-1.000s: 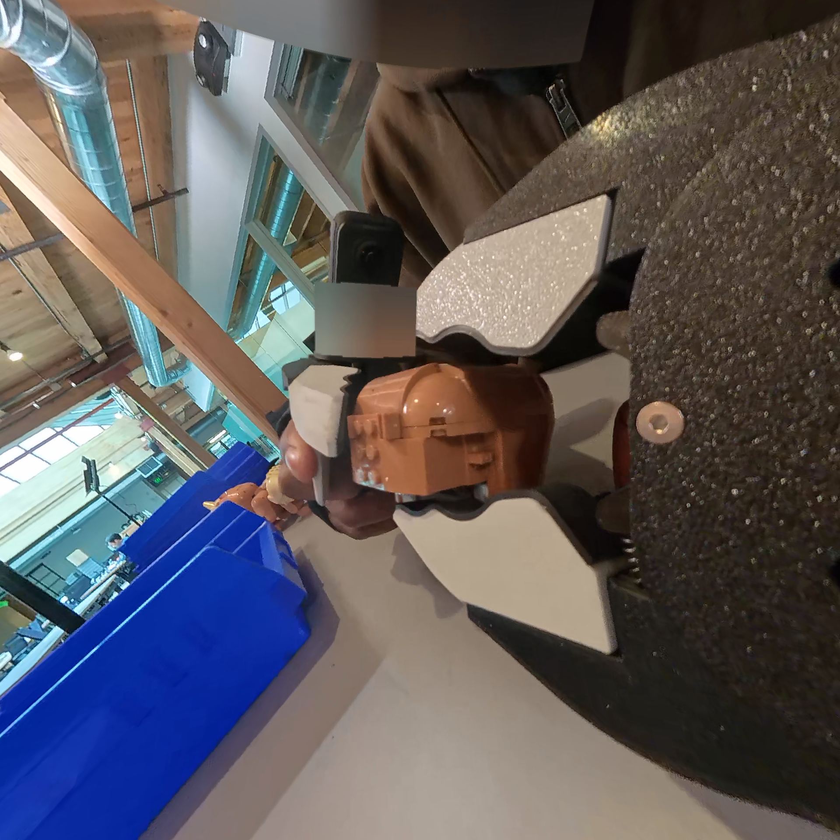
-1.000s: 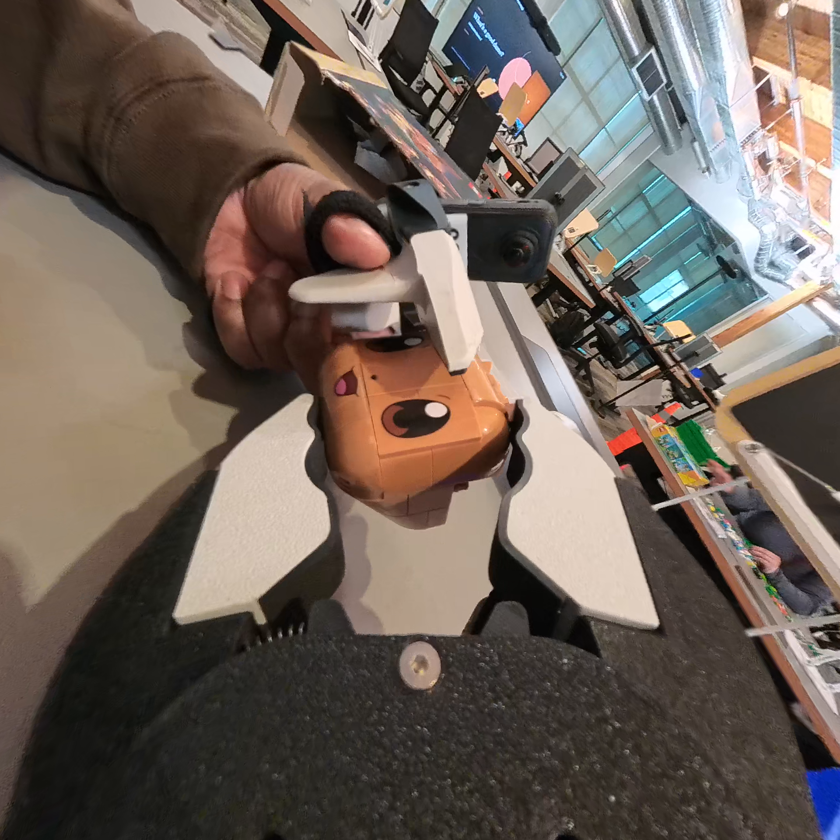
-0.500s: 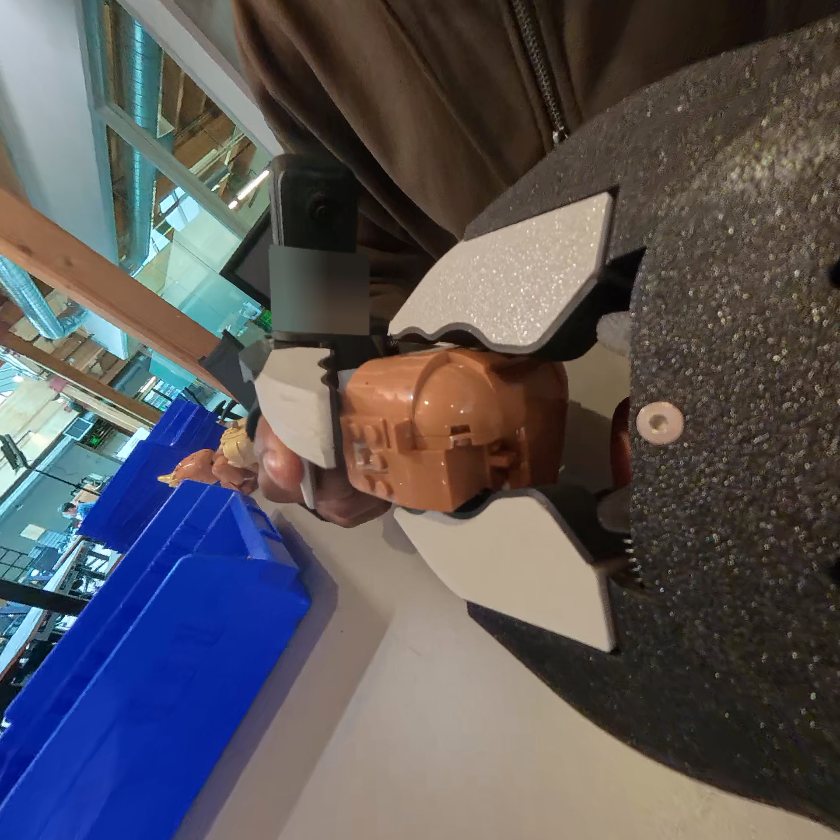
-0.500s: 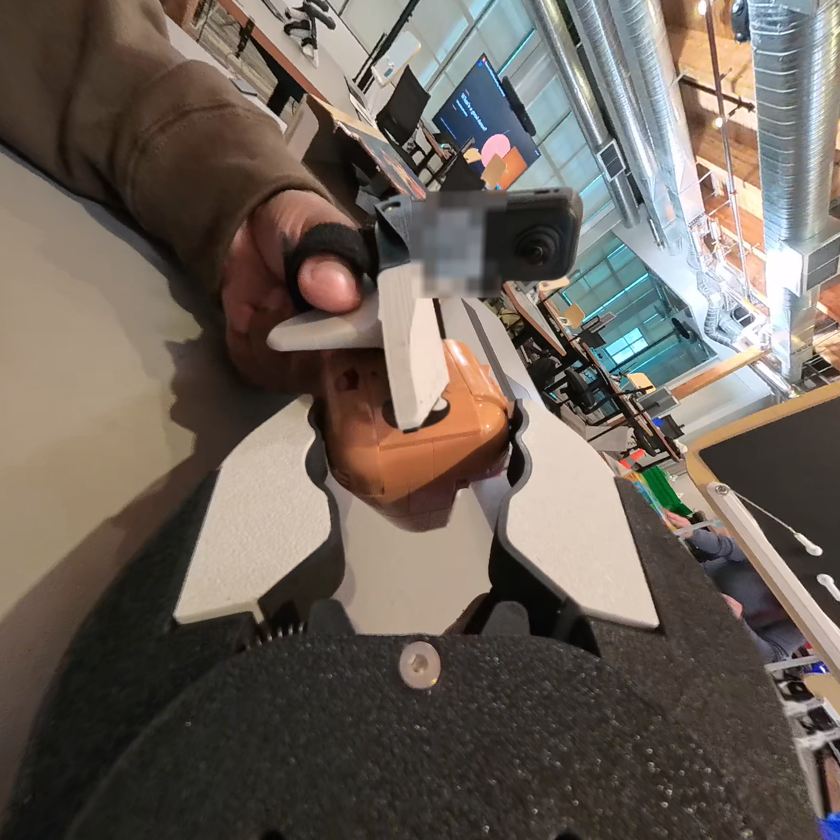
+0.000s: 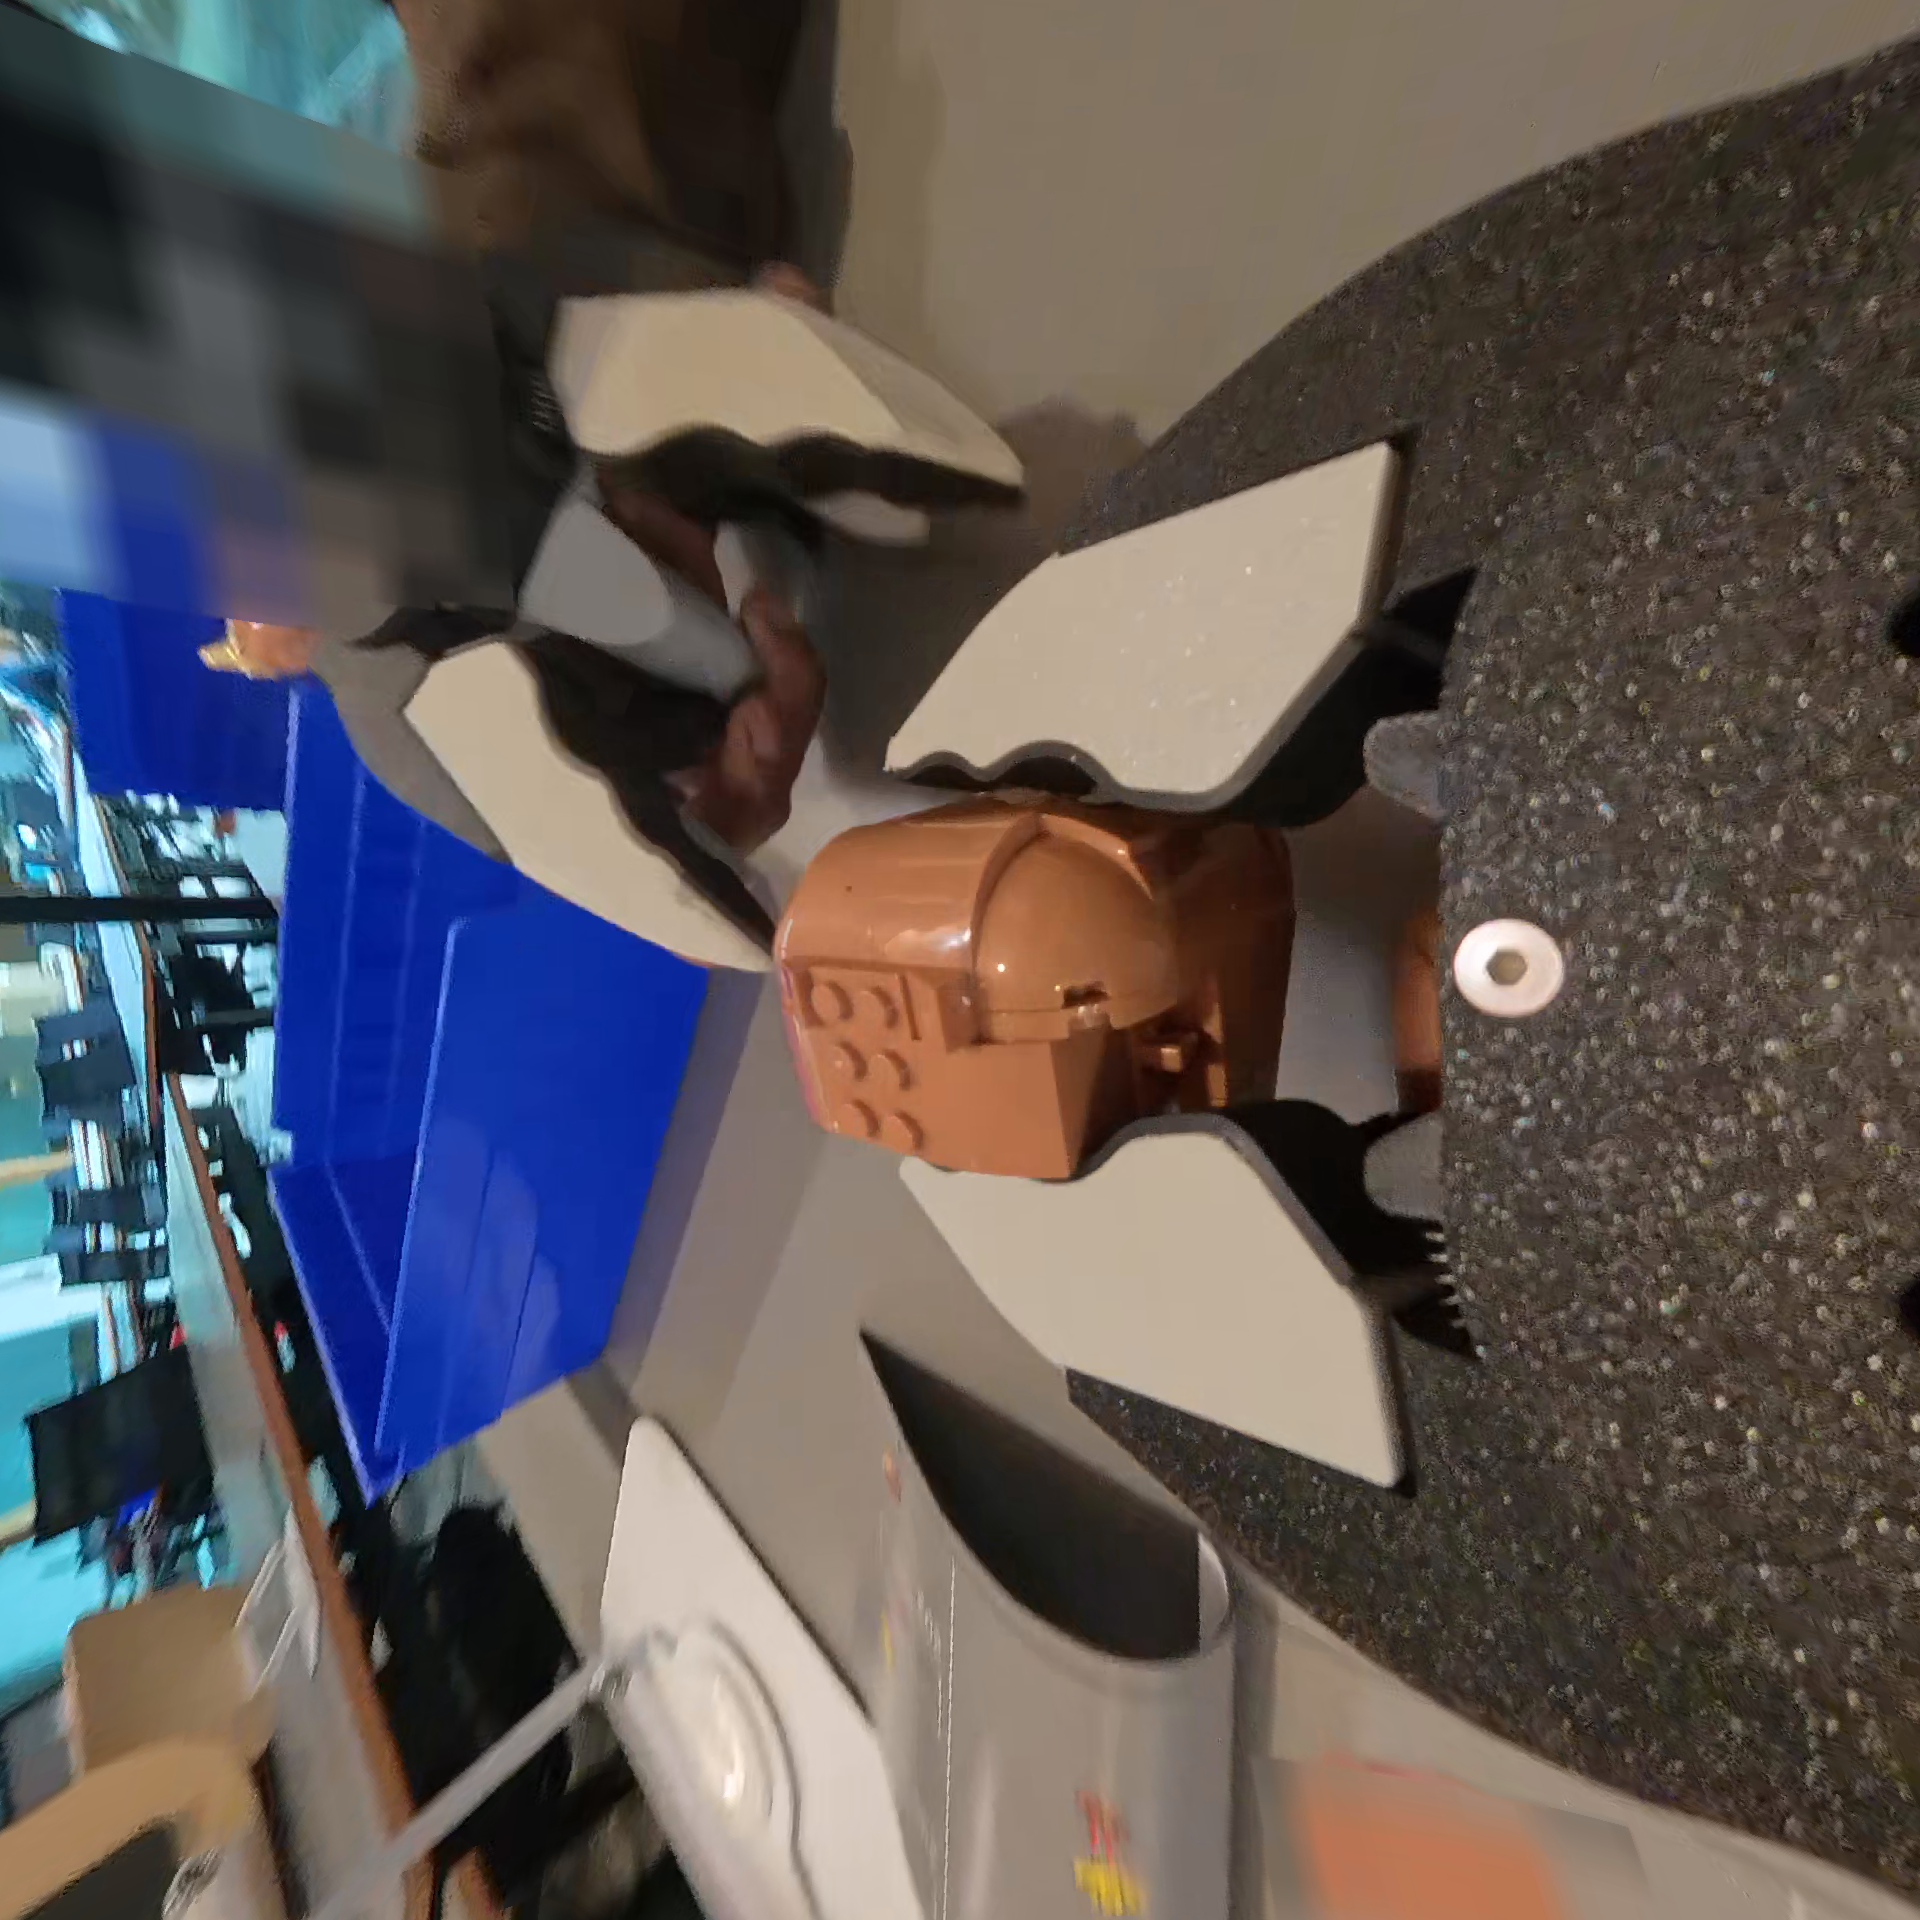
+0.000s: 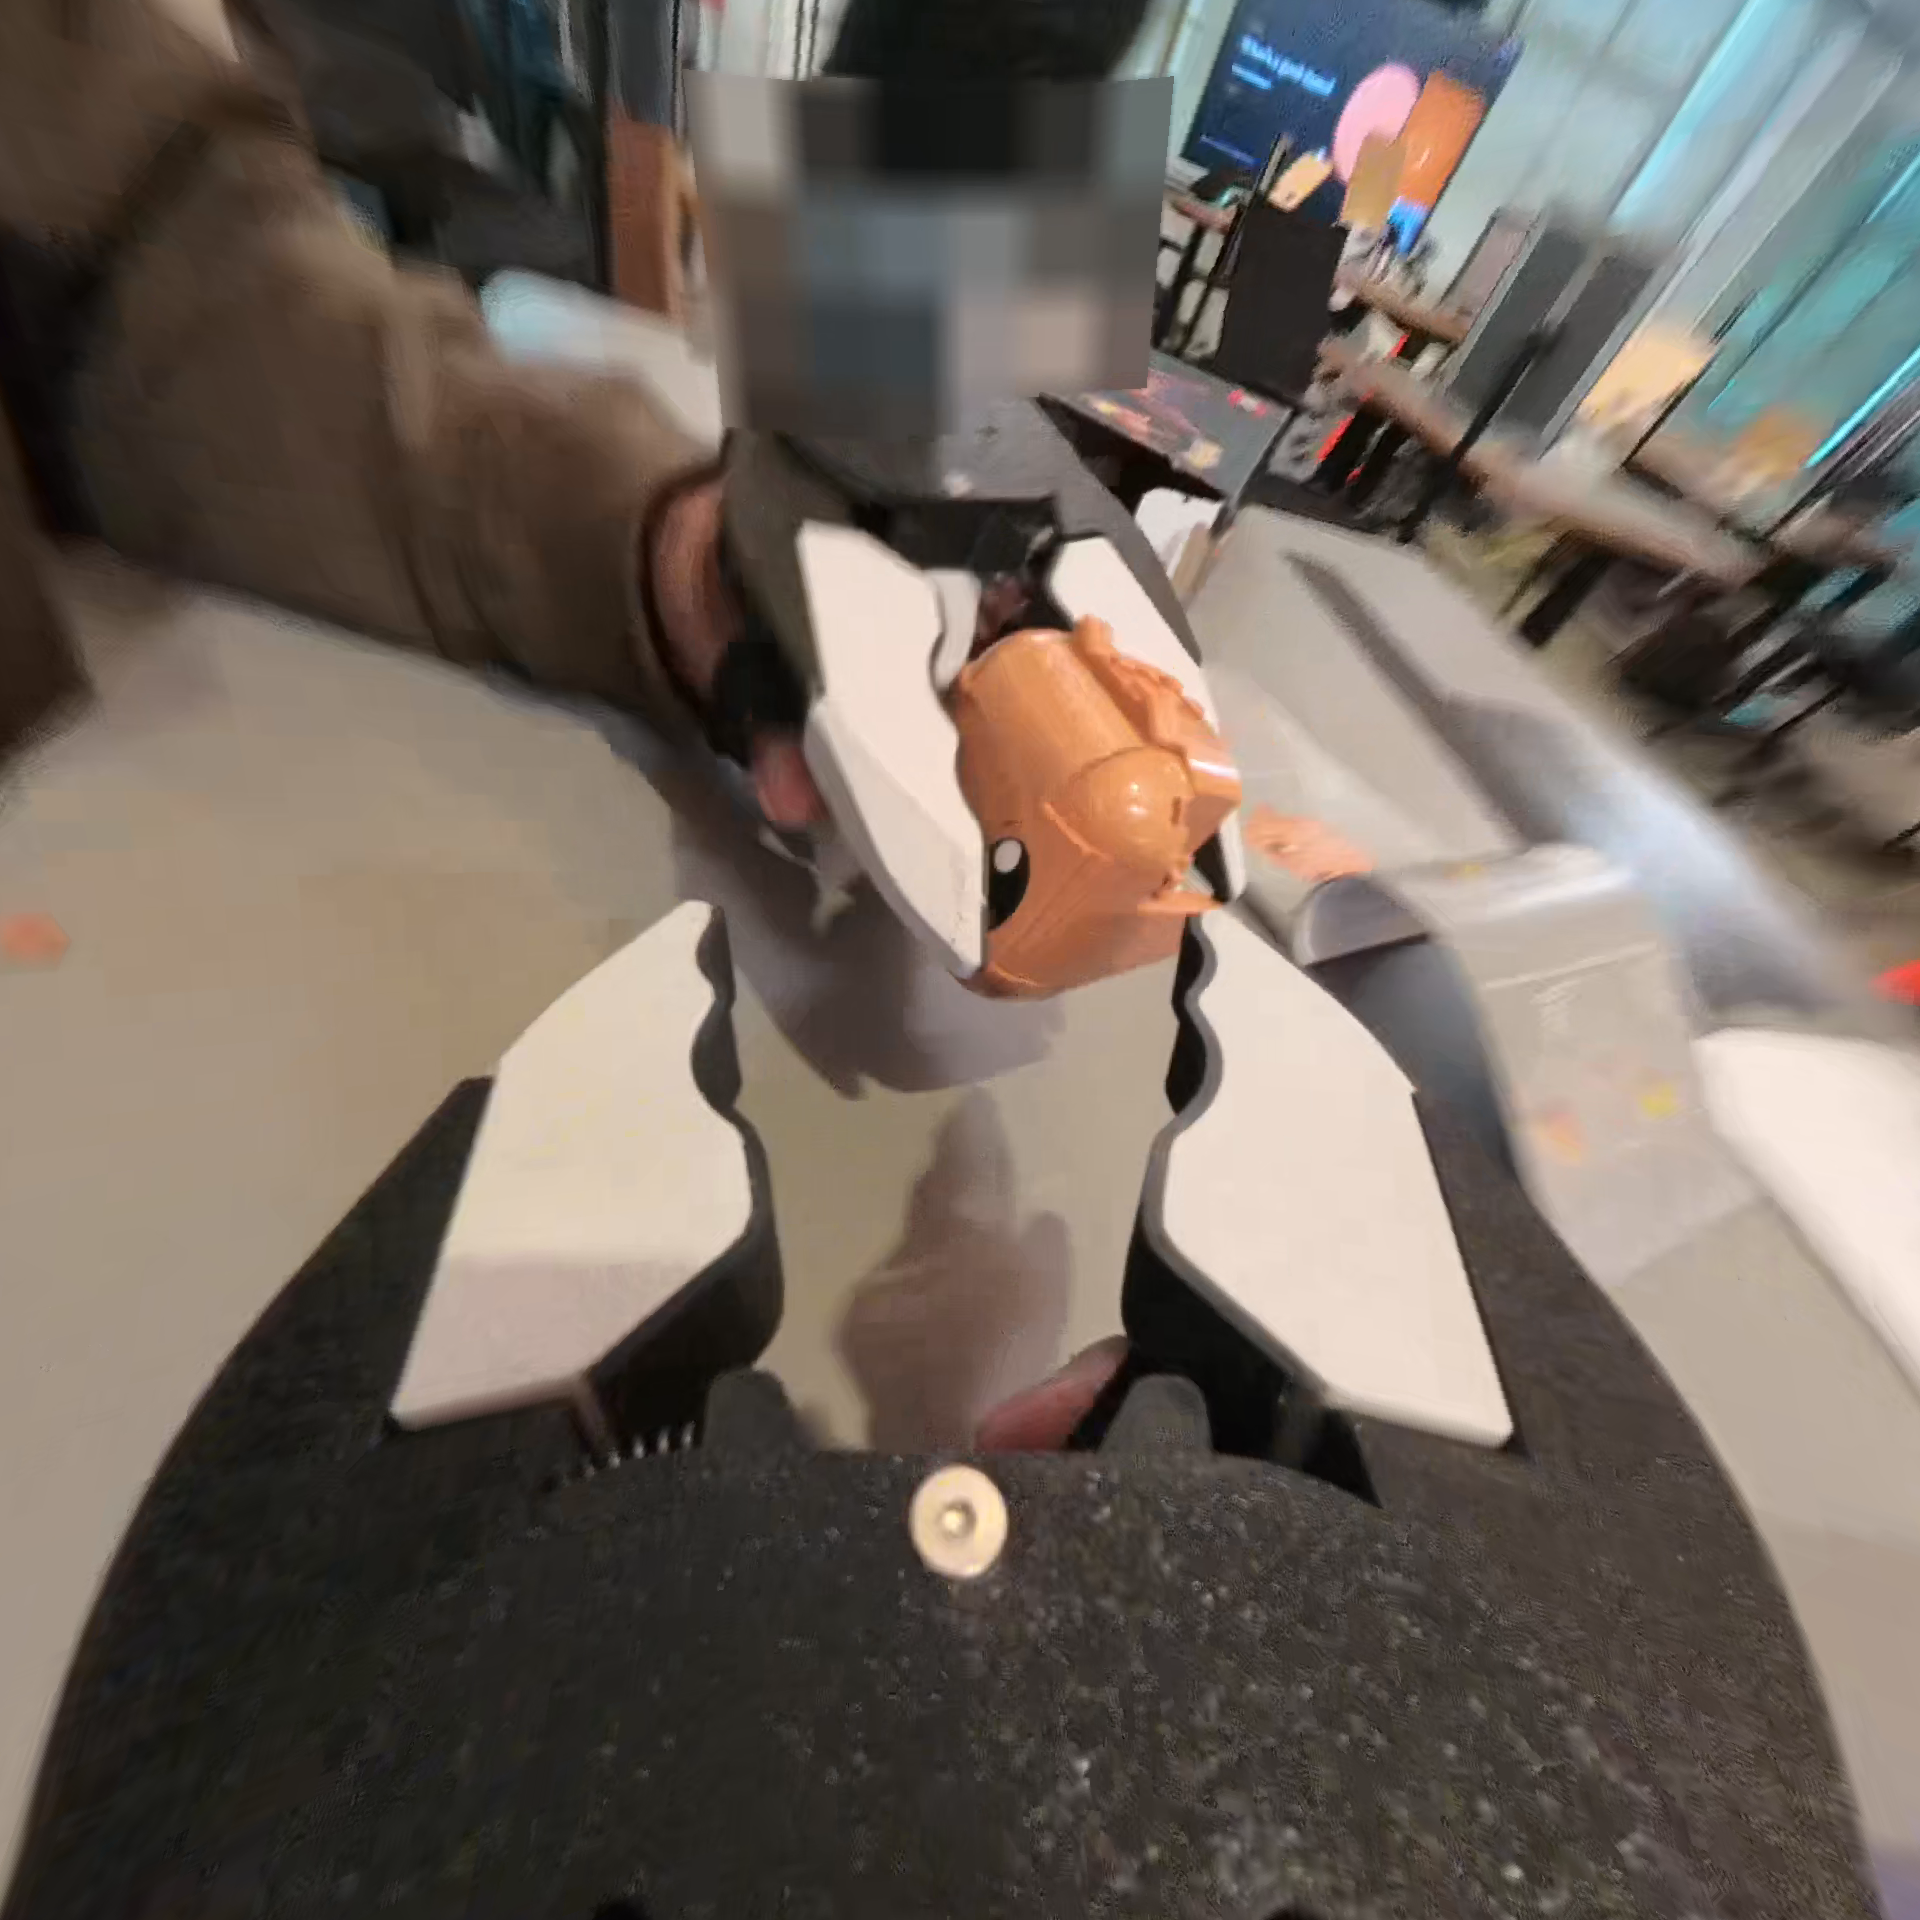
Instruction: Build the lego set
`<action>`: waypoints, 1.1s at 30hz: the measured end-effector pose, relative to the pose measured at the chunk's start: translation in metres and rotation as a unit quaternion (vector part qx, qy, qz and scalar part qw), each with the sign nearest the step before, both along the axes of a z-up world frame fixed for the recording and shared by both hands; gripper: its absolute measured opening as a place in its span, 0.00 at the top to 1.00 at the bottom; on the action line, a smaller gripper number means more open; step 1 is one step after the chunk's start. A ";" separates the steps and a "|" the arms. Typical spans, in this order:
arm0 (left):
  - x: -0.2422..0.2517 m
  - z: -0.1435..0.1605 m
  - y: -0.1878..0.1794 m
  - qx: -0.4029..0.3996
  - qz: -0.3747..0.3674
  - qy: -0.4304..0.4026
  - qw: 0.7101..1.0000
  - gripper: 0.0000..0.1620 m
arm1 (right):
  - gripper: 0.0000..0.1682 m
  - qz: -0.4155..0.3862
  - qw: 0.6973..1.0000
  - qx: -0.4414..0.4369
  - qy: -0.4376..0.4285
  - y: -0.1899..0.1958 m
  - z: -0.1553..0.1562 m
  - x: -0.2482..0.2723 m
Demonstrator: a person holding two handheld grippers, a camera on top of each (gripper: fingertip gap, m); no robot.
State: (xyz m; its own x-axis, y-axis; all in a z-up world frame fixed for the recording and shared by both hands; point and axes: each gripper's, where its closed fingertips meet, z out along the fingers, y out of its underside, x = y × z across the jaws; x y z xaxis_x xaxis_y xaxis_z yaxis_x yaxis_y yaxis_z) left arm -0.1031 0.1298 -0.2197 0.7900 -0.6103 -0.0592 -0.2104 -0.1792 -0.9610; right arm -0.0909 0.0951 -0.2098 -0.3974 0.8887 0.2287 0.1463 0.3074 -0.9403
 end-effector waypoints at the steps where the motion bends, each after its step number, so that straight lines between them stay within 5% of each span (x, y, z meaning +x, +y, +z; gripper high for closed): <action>1: -0.002 -0.001 0.002 0.009 0.011 0.014 1.000 0.61 | 0.52 -0.002 0.996 -0.087 -0.024 0.002 0.005 -0.001; 4: -0.001 -0.002 0.004 0.021 0.020 0.014 0.999 0.61 | 0.55 -0.070 0.935 -0.339 -0.080 0.025 0.020 -0.016; 6: 0.001 -0.005 0.007 0.026 0.025 0.024 0.999 0.61 | 0.58 -0.073 0.896 -0.424 -0.112 0.024 0.020 -0.019; 11: 0.004 -0.018 0.011 0.034 0.029 0.080 0.996 0.61 | 0.56 -0.130 0.880 -0.416 -0.188 0.022 -0.008 -0.024; 33: 0.000 -0.023 0.011 0.068 0.055 0.174 0.981 0.61 | 0.67 -0.153 0.900 -0.357 -0.198 0.029 -0.009 -0.032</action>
